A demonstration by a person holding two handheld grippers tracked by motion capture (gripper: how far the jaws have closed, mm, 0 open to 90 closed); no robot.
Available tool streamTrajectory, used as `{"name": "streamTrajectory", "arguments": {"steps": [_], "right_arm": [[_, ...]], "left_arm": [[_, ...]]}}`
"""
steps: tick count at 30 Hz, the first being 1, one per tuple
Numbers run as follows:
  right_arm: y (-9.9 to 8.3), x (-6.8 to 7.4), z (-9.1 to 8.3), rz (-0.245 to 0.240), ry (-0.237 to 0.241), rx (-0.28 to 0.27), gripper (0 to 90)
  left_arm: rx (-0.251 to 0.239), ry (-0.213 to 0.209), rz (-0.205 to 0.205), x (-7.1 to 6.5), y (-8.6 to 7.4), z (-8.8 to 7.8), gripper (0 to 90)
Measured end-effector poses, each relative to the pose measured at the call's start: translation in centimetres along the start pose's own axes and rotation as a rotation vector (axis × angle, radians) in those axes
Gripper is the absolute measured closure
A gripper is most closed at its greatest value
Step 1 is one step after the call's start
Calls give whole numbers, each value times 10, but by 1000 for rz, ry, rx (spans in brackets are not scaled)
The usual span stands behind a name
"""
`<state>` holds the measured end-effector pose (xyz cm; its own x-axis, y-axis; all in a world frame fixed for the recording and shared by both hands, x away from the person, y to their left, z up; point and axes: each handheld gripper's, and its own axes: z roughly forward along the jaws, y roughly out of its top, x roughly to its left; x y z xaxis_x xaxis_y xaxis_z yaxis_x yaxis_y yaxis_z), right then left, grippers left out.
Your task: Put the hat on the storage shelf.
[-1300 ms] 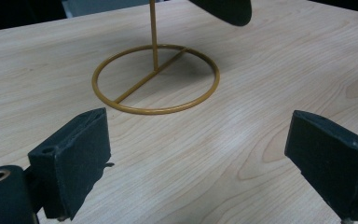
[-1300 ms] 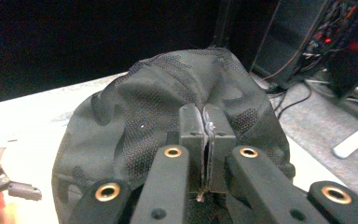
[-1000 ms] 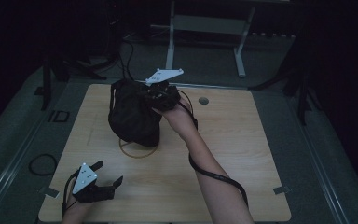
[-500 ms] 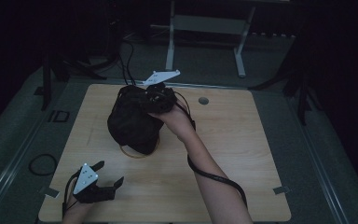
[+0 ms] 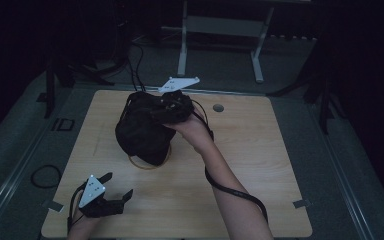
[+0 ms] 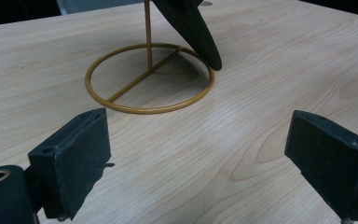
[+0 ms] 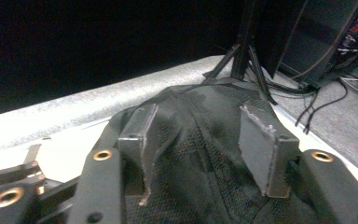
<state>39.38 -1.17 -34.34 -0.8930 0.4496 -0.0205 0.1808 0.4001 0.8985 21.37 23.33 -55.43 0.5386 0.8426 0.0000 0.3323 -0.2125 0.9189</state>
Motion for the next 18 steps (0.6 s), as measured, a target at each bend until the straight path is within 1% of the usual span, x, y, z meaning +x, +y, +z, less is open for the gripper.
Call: {"name": "streamTrajectory", "arguments": {"steps": [2, 4, 5, 6, 9, 10, 11, 12, 13, 14, 15, 16, 18], "right_arm": [[-1, 1, -3, -1, 7, -5, 380], [-1, 2, -5, -1, 3, -7, 365], [-2, 2, -6, 0, 2, -5, 342], [-3, 1, -9, 3, 17, -10, 311], [-7, 0, -14, 24, 32, -26, 260], [-9, -1, -16, 41, 41, -35, 221], [-10, -2, -17, 42, 54, -36, 188], [-12, -3, -19, 47, 66, -45, 189], [-14, -4, -21, 38, 46, -42, 187], [-16, -2, -23, 15, 27, -33, 162], [-18, -2, -23, 0, 25, -25, 144], [-20, -2, -25, -9, 24, -14, 144], [-25, -2, -27, -15, 33, -10, 143]], "left_arm": [[-2, 1, 0, 0, 0, 0, 73], [-1, 1, 0, 0, 0, 0, 73], [0, 1, -2, -1, -1, 0, 73], [1, 0, -3, 0, -1, 0, 73], [0, 2, -4, 0, -1, 1, 73], [-2, 2, -6, 0, -1, 1, 73], [-1, 3, -5, -1, -1, 1, 73], [0, 4, -2, -1, 0, 0, 73], [1, 5, 0, 0, 0, 0, 73], [1, 5, -3, 0, 0, 0, 73], [0, 7, -3, 0, 0, 0, 73], [2, 8, -4, 1, 0, 0, 73], [0, 7, -9, 1, 0, 0, 73]]}}
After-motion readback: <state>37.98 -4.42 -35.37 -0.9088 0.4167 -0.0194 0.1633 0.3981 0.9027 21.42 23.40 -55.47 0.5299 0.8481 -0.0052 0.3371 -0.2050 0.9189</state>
